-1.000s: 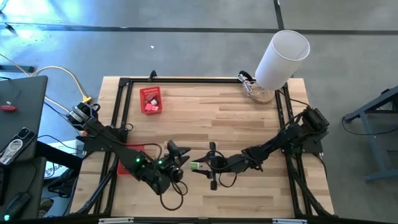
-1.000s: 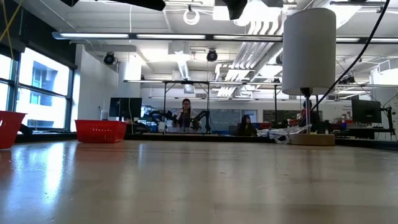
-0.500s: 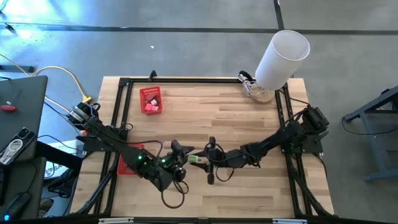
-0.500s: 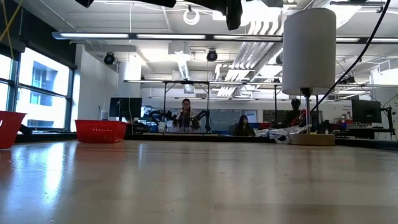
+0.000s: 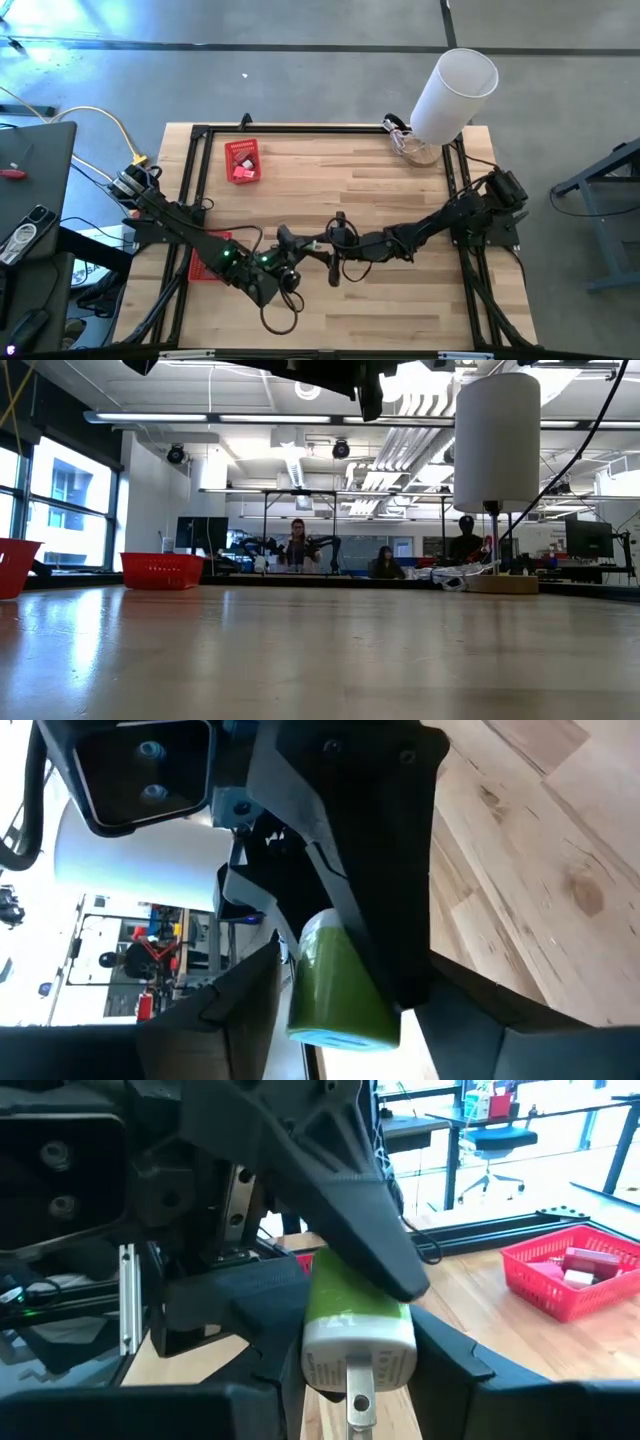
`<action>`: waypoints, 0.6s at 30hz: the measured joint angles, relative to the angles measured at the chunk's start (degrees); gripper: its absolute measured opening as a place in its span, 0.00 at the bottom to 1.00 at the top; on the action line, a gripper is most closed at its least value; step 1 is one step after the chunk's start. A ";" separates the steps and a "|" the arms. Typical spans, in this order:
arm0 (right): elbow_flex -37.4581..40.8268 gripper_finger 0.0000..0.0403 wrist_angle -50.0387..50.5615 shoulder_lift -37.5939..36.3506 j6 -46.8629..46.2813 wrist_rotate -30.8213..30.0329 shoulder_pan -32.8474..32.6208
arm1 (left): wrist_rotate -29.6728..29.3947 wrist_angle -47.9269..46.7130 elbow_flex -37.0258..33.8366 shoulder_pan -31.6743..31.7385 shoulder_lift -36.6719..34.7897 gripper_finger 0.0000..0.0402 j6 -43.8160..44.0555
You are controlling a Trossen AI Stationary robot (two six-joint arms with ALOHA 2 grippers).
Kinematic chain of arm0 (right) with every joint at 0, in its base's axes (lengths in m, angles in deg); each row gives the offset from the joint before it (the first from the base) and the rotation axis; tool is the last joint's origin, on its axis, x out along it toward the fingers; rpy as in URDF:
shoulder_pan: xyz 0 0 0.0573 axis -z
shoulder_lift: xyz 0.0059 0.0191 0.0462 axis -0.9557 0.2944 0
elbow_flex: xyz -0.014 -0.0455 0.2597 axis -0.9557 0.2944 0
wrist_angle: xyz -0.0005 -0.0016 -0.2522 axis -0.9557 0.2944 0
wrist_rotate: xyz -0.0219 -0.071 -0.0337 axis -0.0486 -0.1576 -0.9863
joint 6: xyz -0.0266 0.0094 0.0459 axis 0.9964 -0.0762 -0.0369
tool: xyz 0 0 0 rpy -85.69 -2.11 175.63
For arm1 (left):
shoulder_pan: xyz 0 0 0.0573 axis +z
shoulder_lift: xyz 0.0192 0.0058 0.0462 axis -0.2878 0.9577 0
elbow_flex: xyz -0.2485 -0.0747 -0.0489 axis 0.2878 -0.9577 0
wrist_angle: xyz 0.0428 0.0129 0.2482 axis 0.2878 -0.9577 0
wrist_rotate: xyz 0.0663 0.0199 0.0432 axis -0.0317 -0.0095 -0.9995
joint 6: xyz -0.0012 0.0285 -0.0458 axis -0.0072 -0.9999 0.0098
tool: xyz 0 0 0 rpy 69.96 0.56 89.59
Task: Pick & Place Office items
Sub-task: Put the green adaptor into the top red bin
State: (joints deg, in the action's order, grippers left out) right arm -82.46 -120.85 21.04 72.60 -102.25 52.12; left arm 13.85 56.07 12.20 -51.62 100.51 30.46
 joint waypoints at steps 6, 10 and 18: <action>0.00 0.30 -0.28 0.00 -1.15 -0.21 -0.04 | -0.49 -0.26 -0.02 0.04 0.00 0.36 -0.47; 0.00 0.30 -0.13 0.00 -4.26 -0.04 0.25 | -0.58 -0.26 -0.02 0.10 0.00 0.32 -0.14; 0.00 0.61 0.71 -0.23 -5.26 -0.67 0.04 | 0.38 -0.10 -0.04 0.11 0.00 0.32 1.90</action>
State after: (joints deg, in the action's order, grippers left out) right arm -82.46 -120.15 20.81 67.34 -102.93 52.16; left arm 14.23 55.97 12.16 -51.51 100.51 32.36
